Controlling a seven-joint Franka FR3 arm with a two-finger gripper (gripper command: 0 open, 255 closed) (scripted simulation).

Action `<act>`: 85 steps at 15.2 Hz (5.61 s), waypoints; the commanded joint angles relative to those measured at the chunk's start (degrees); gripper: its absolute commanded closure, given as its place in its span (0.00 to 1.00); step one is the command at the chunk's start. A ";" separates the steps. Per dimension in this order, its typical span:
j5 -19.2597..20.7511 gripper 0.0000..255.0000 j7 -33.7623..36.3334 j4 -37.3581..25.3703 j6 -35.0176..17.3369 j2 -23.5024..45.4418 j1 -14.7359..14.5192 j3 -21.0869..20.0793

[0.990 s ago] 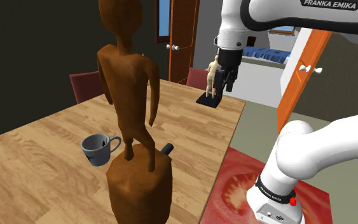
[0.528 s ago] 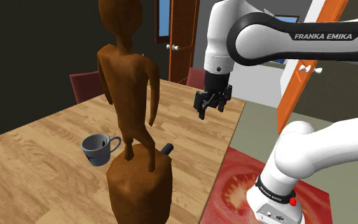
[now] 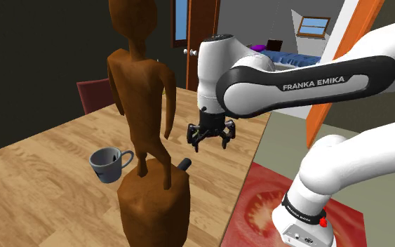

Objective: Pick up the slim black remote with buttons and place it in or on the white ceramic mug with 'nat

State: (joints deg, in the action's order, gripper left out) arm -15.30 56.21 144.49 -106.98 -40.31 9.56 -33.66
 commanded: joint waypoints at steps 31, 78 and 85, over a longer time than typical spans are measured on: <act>38.55 1.00 71.53 -10.79 -19.64 47.83 34.36 -39.79; 43.39 1.00 72.11 -43.87 10.63 59.27 23.01 -38.67; 55.63 1.00 74.79 -70.09 21.52 78.13 -2.25 -25.10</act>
State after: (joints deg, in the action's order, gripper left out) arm 38.33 130.99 79.86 -87.73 34.57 11.69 -60.74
